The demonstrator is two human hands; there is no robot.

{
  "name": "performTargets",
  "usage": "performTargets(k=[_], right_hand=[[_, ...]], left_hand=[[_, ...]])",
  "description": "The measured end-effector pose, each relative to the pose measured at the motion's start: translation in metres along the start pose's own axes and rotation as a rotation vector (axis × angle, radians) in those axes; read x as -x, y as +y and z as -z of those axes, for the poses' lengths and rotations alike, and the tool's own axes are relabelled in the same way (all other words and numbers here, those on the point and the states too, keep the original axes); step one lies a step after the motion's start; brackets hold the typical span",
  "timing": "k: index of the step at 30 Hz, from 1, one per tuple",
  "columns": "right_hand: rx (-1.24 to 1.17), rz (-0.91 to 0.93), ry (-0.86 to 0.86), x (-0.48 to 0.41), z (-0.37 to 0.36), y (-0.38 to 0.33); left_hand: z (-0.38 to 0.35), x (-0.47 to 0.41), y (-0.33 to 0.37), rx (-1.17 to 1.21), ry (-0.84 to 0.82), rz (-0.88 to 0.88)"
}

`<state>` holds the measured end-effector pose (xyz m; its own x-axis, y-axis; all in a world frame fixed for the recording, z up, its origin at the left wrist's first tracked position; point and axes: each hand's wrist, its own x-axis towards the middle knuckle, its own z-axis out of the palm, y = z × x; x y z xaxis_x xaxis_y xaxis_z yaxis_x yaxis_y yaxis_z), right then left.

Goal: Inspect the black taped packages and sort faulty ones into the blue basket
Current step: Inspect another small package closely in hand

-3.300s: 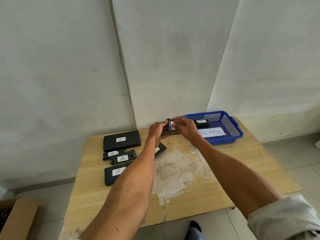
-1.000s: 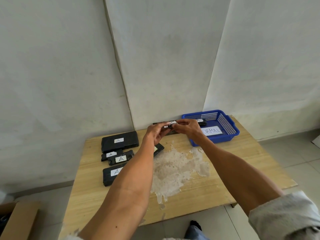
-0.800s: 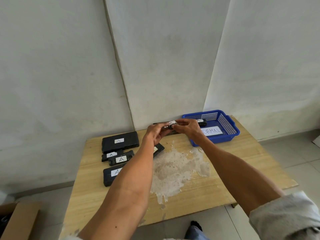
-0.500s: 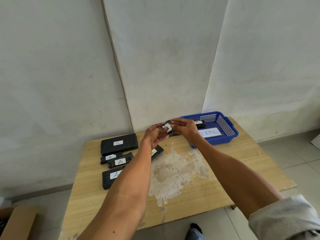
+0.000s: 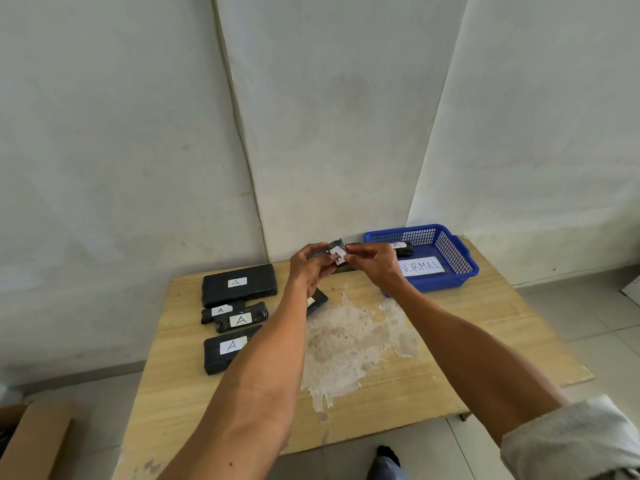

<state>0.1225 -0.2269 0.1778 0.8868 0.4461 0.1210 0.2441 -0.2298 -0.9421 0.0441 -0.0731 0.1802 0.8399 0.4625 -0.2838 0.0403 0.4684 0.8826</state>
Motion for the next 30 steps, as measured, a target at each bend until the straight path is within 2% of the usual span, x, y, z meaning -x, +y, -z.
performTargets(k=[4, 8, 21, 30], right_hand=[[0.142, 0.097, -0.075, 0.001, 0.005, -0.001], [0.278, 0.192, -0.115, 0.004, 0.008, 0.005], [0.315, 0.167, -0.046, 0.007, 0.009, 0.007], [0.310, 0.115, -0.066, 0.006, 0.007, 0.020]], left_hand=[[-0.002, 0.002, -0.002, -0.319, -0.020, -0.224], [0.000, 0.006, -0.004, -0.407, -0.058, -0.296], [-0.002, 0.002, -0.008, -0.385, -0.075, -0.285], [-0.005, -0.011, -0.014, -0.380, -0.031, -0.134]])
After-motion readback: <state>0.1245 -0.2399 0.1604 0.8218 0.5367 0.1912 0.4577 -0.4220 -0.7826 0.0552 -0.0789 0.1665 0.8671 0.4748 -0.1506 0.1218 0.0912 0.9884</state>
